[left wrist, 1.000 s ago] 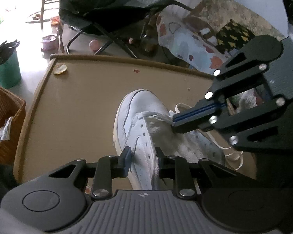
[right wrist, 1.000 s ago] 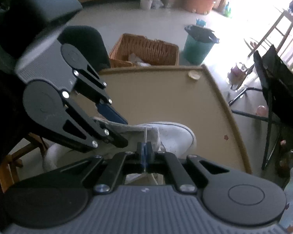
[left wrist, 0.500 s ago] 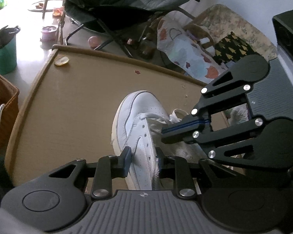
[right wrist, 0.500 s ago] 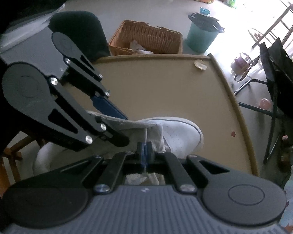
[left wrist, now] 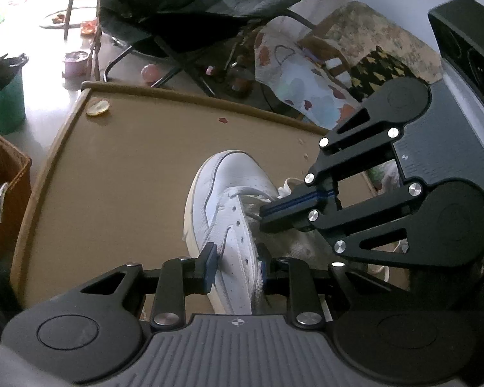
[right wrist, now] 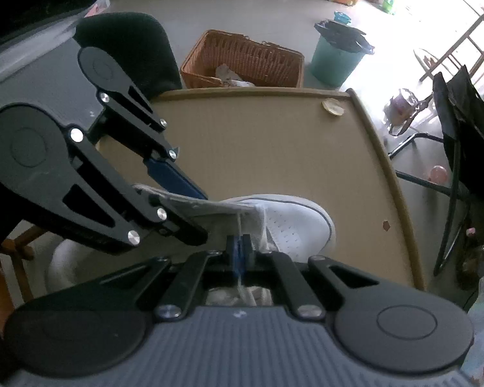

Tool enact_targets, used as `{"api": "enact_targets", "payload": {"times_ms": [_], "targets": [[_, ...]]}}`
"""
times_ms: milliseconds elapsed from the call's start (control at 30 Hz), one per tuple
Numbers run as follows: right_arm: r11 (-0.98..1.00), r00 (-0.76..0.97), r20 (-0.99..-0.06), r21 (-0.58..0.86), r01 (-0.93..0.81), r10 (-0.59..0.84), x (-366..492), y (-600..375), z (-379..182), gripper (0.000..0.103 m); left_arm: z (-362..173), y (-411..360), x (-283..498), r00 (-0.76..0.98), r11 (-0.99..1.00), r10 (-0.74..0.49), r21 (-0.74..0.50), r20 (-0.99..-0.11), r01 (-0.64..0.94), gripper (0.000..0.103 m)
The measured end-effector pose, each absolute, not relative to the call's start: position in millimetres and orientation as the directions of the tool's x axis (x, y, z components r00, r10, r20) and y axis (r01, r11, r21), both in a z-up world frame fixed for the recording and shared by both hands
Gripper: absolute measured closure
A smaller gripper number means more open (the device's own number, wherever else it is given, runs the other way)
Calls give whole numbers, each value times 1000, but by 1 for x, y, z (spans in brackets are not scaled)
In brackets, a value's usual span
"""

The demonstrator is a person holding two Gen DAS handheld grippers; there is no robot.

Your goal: Lace up shoes with both hands

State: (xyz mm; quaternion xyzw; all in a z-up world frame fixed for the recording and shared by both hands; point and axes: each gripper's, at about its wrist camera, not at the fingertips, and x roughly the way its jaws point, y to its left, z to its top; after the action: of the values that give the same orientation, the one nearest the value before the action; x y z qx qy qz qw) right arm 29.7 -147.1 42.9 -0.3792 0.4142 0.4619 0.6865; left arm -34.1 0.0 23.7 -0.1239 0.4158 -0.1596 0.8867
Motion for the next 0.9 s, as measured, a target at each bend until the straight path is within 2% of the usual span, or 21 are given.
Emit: {"api": "enact_targets", "payload": {"times_ms": [333,900], "targets": [[247,224,-931,-154,-957,288,25,-145,41,102,19,13,-33,601,889,-425,-436,-677,139,77],[248,226,-930,-156,-956,289,28,-141,41,102,15,14,-32,599,886,-434,-441,-673,146,76]]}}
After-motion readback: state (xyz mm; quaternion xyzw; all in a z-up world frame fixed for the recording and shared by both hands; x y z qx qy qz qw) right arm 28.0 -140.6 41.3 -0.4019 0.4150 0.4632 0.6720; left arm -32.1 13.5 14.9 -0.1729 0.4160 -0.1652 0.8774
